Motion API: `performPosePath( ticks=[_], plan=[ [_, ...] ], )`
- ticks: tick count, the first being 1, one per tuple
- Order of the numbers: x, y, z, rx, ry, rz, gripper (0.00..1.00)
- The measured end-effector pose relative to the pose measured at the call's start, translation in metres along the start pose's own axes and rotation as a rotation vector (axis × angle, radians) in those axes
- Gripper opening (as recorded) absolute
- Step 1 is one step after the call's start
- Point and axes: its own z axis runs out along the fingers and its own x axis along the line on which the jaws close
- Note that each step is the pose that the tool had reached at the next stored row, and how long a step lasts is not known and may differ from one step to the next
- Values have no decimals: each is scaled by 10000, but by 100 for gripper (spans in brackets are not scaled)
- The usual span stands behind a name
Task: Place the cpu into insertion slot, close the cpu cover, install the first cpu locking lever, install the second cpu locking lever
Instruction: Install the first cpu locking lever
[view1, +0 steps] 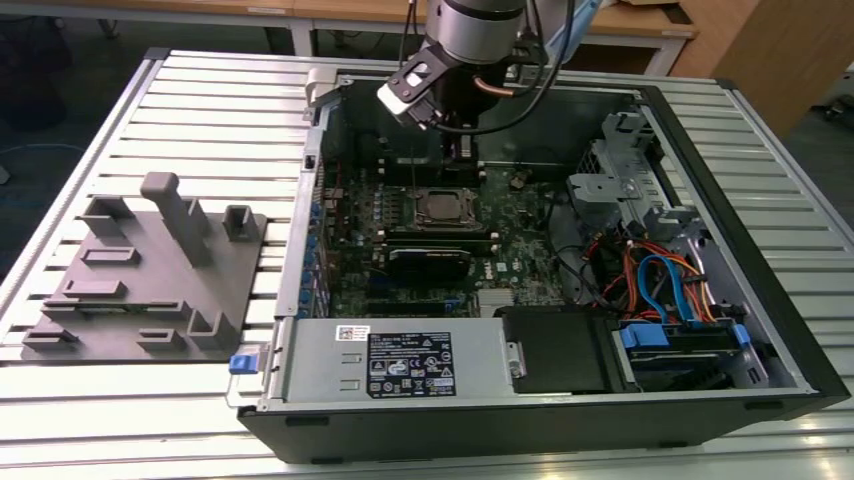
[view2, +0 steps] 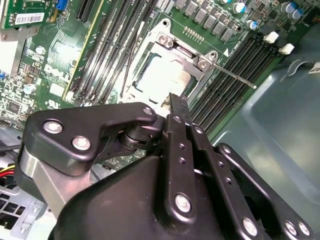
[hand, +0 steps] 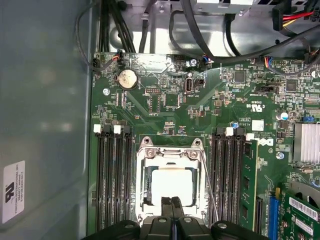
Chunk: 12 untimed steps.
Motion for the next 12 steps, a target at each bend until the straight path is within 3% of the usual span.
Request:
performPosePath(
  ticks=[12],
  plan=[
    [0, 0, 8, 9, -46, -2133, 10]
  ],
)
